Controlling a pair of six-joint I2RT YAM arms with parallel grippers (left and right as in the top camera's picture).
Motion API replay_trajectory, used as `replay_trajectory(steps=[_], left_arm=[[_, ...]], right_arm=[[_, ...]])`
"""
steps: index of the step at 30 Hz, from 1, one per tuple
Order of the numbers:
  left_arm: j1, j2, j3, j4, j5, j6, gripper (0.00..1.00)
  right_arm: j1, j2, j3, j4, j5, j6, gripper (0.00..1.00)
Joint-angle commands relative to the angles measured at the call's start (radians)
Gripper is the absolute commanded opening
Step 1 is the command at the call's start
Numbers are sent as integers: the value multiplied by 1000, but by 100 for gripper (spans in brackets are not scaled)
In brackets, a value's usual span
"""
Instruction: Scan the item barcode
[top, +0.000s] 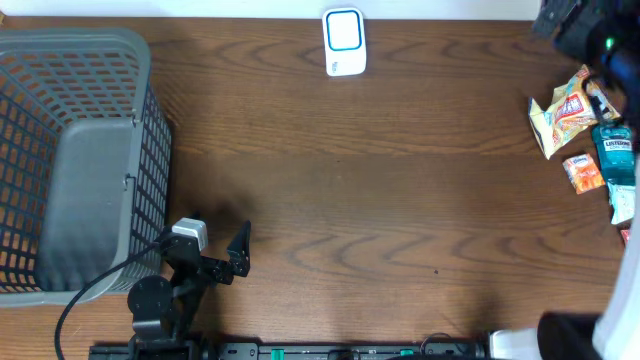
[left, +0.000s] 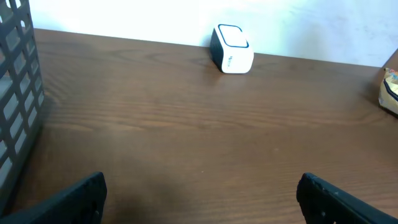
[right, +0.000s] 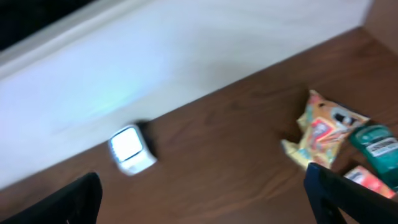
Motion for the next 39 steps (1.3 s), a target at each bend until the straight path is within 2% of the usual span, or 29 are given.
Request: replay_trajectory(steps=[1,12,22,35,39], left_arm=[[4,-2,-20,-12,-2,-6,98],[4,-2,-20,-11,-2,-6,98],[4,-2,-20,-12,-2,-6,98],[4,-2,-20,-11,-2,-6,98],[4,-2,-20,-12,-2,-6,98]], right_arm=[[53,-117,-2,-38,-28,14,99],[63,-398,-2,-237,-28,14,99],[63,-573,-2,-431,3,14,99],[23,-681,-28,-433,13,3,99],[13,-754,-115,-353,13,3,99]])
